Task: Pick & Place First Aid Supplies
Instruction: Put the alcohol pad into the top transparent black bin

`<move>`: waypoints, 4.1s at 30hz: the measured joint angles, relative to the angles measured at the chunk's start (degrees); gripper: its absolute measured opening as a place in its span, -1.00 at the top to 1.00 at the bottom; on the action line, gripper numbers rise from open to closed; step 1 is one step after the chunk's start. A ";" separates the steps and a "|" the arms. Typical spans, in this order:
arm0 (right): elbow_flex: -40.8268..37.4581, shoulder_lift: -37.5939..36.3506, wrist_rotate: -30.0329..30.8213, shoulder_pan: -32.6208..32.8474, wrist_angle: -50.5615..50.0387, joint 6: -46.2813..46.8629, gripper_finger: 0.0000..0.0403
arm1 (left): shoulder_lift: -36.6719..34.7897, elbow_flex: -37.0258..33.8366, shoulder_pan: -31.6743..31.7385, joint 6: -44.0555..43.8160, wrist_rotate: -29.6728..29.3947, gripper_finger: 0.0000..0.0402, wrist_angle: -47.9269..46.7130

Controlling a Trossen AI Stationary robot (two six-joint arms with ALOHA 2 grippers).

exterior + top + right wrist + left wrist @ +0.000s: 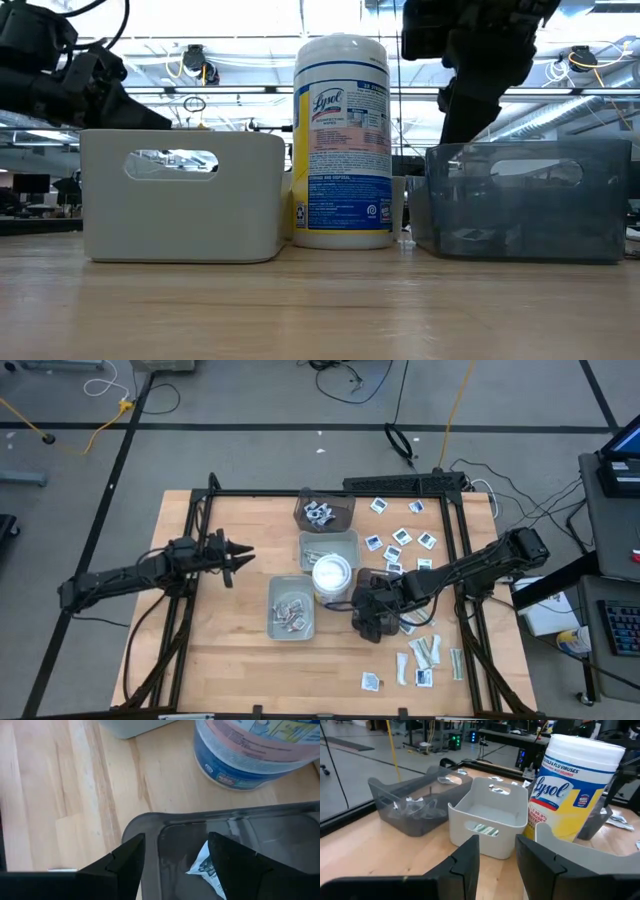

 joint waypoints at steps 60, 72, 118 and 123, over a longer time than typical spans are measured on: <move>8.86 -4.63 -9.02 19.18 -16.01 48.56 -0.04 | -2.30 0.02 7.62 -3.32 1.79 0.36 -2.66; 20.63 13.80 -8.35 22.73 -11.50 65.34 -0.04 | -2.30 0.02 7.62 -3.32 1.79 0.36 -2.64; 21.31 28.28 -6.97 22.82 -9.20 62.97 0.96 | -2.30 0.02 7.59 -3.31 1.75 0.36 -2.69; 21.27 25.36 -3.24 23.15 -9.74 62.10 0.98 | -2.30 0.02 7.60 -3.30 1.77 0.36 -2.69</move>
